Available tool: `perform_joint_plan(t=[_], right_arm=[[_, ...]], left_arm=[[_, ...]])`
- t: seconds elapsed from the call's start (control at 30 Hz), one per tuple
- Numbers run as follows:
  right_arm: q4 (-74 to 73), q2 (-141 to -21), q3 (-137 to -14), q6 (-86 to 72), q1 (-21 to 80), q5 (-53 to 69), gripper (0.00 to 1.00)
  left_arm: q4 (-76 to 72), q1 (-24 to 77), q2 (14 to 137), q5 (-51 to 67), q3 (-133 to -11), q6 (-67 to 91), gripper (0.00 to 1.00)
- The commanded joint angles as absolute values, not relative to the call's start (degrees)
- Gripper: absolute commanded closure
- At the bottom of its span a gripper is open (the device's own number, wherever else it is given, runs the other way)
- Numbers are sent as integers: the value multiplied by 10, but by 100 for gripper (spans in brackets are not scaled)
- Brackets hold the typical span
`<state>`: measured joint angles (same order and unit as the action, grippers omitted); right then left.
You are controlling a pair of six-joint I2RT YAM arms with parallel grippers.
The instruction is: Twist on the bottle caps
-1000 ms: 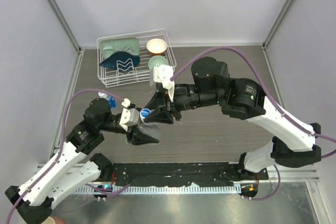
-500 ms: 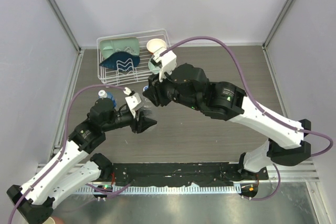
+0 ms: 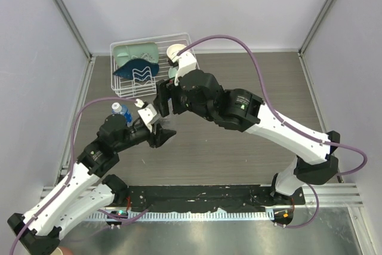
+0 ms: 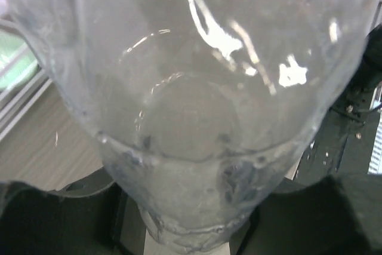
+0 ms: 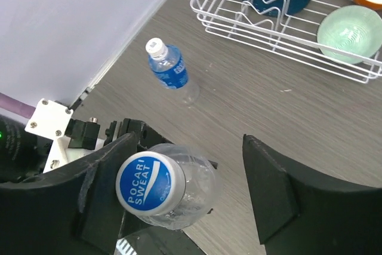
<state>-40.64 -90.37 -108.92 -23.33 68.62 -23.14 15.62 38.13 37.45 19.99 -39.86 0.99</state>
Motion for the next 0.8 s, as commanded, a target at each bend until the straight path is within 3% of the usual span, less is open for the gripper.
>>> perform_joint_plan(t=[0.0,0.33,0.77], right_arm=[[-419,-871,-1143,-192,684,-157,21],[-480,-803,-1155,-62,664,125,18],[-570,-821,-1208,102,660,248,18]], left_arm=[[31,388,353,240,-414,-17,100],[51,386,359,313,-403,-3,100],[139,383,375,622,-412,-47,100]])
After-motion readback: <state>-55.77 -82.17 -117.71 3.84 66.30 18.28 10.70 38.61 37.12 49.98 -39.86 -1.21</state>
